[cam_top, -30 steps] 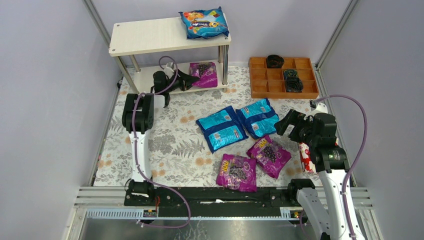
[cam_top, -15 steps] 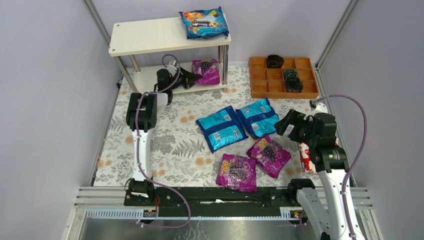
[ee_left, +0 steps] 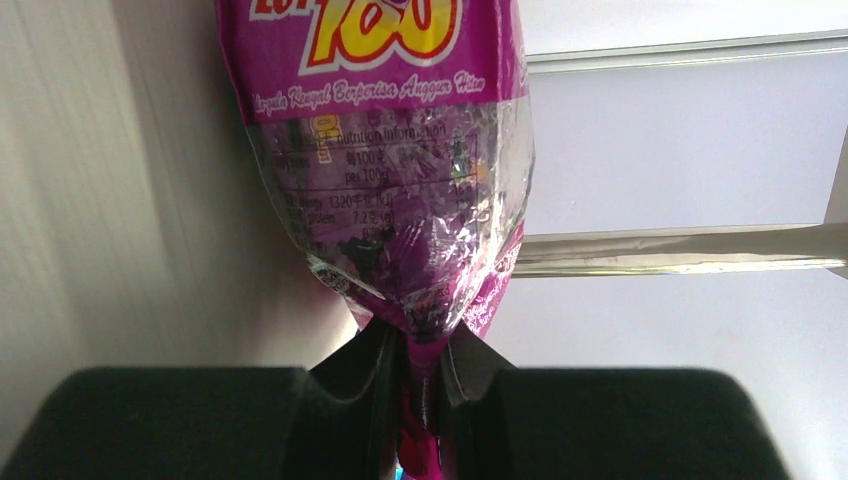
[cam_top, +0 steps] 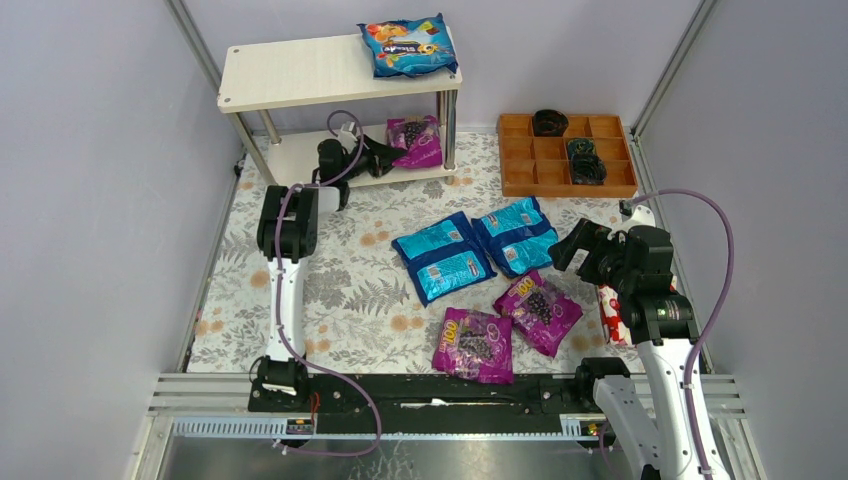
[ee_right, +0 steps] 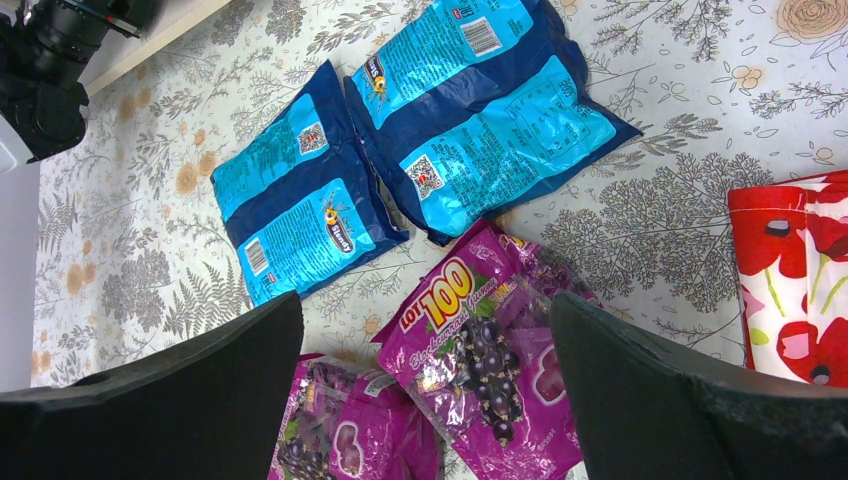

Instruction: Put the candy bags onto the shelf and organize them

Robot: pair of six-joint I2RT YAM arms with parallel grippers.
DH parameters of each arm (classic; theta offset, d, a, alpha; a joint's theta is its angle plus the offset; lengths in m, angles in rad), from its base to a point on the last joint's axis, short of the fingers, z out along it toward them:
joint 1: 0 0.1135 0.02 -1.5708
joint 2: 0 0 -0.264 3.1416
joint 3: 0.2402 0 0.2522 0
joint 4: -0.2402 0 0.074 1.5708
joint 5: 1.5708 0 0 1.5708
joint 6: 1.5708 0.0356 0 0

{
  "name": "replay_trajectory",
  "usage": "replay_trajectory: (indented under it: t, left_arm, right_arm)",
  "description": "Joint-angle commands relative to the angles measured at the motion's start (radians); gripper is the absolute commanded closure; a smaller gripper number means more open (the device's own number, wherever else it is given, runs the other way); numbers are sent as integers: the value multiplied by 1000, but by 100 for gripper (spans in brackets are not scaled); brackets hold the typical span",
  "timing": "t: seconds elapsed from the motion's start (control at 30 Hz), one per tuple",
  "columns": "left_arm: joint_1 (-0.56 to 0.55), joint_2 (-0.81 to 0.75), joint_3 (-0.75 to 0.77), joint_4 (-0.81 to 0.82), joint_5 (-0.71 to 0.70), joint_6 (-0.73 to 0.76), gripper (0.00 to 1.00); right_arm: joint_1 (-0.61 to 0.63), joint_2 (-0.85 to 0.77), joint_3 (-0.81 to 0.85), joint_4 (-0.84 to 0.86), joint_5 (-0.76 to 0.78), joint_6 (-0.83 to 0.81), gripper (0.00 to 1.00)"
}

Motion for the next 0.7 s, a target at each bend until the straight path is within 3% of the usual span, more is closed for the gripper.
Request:
replay_trajectory:
  t: [0.0, 0.1, 0.17, 0.37, 0.5, 0.57, 0.6, 0.67]
  left_arm:
    - [-4, 22, 35, 22, -22, -6, 99]
    - [2, 17, 34, 19, -17, -6, 91]
    - [9, -5, -4, 32, -25, -15, 76]
    - [23, -156, -165, 41, -42, 22, 44]
    - [23, -284, -300, 46, -80, 46, 35]
    - [26, -342, -356, 32, -92, 61, 12]
    - [28, -371, -384, 16, -98, 70, 7]
    - [31, -440, -446, -30, -114, 89, 5]
  right_arm:
    - [7, 6, 5, 24, 7, 3, 0]
    - [6, 8, 7, 22, 4, 3, 0]
    - [7, 8, 9, 20, 2, 3, 0]
    - [6, 2, 6, 23, -1, 4, 0]
    - [6, 1, 0, 32, -8, 4, 0]
    - [6, 1, 2, 31, -7, 3, 0]
    - [6, -1, 2, 31, -8, 1, 0]
    - [6, -5, 3, 31, -11, 1, 0]
